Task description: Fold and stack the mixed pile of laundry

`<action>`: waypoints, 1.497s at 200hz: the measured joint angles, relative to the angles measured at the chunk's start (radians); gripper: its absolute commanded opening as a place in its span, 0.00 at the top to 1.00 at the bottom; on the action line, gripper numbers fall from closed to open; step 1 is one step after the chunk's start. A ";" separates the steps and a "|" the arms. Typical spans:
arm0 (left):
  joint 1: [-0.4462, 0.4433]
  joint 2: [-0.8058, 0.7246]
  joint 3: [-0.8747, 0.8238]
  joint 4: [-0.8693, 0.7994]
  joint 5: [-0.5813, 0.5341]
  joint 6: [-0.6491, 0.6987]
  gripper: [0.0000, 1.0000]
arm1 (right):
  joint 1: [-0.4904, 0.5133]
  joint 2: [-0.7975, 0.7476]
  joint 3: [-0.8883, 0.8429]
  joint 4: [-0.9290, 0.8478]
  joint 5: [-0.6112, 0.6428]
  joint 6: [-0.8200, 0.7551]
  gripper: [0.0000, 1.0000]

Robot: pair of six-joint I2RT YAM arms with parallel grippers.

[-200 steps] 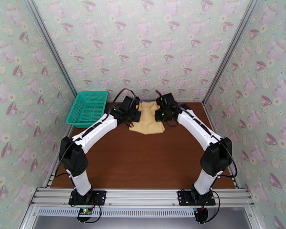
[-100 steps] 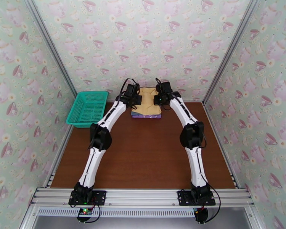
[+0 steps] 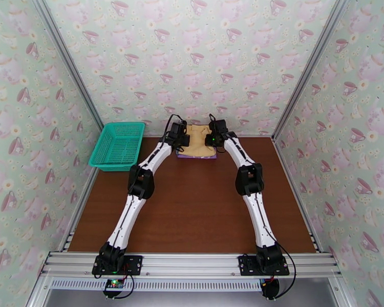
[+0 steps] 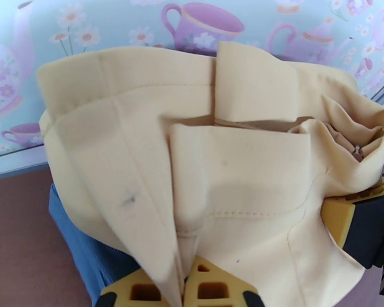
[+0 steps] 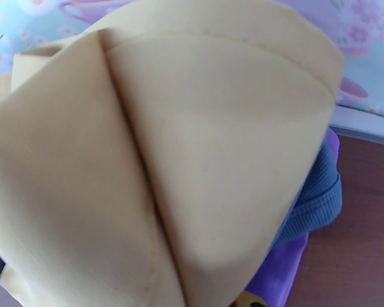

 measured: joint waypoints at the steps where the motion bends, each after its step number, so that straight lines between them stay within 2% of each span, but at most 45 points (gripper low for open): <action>1: 0.001 0.000 0.000 0.000 -0.002 0.000 0.39 | -0.001 0.000 0.000 0.002 0.000 -0.002 0.58; 6: 0.005 0.002 0.000 0.002 -0.010 0.001 0.26 | -0.005 0.002 0.000 0.008 0.005 0.010 0.53; 13: 0.012 0.003 0.000 0.006 -0.017 0.001 0.14 | -0.014 0.004 0.000 0.014 0.009 0.016 0.48; 27: 0.034 0.004 -0.001 0.022 -0.029 0.001 0.00 | -0.032 0.004 0.000 0.019 0.010 0.022 0.39; 37: 0.048 0.003 -0.003 0.042 -0.037 0.001 0.00 | -0.042 0.004 0.000 0.025 0.011 0.030 0.30; 51: 0.063 0.000 -0.021 0.064 -0.043 0.004 0.00 | -0.054 -0.002 -0.017 0.041 0.011 0.032 0.22; 71: 0.076 -0.046 -0.107 0.084 -0.053 0.008 0.00 | -0.063 -0.066 -0.122 0.057 0.019 0.032 0.08; 77: 0.076 -0.077 -0.158 0.095 -0.057 0.011 0.00 | -0.063 -0.103 -0.172 0.061 0.028 0.031 0.01; 91: 0.069 -0.184 -0.305 0.128 -0.067 0.015 0.00 | -0.063 -0.209 -0.308 0.079 0.046 0.027 0.00; 120: 0.055 -0.582 -0.740 0.262 -0.106 0.027 0.00 | -0.063 -0.602 -0.731 0.184 0.113 0.023 0.00; 144: 0.051 -0.994 -1.083 0.436 -0.168 0.051 0.00 | -0.064 -1.041 -1.132 0.338 0.183 0.005 0.00; 163: 0.084 -1.290 -1.333 0.568 -0.218 0.053 0.00 | -0.066 -1.386 -1.442 0.489 0.266 -0.016 0.00; 181: 0.122 -1.446 -1.521 0.643 -0.253 0.053 0.05 | -0.067 -1.628 -1.734 0.640 0.359 -0.037 0.00; 195: 0.138 -1.511 -1.704 0.713 -0.299 0.064 0.08 | -0.068 -1.727 -1.954 0.768 0.425 -0.070 0.00; 219: 0.140 -1.500 -2.032 0.865 -0.393 0.079 0.07 | -0.068 -1.720 -2.257 0.940 0.486 -0.130 0.00; 237: 0.151 -1.435 -2.172 0.918 -0.443 0.116 0.05 | -0.070 -1.637 -2.361 1.047 0.510 -0.150 0.00; 274: 0.185 -1.395 -2.195 1.124 -0.473 0.219 0.04 | -0.084 -1.435 -2.362 1.335 0.513 -0.177 0.00; 288: 0.187 -1.394 -2.198 1.205 -0.489 0.261 0.06 | -0.100 -1.378 -2.343 1.416 0.490 -0.198 0.00; 299: 0.187 -1.402 -2.215 1.253 -0.488 0.278 0.06 | -0.120 -1.303 -2.340 1.547 0.456 -0.210 0.00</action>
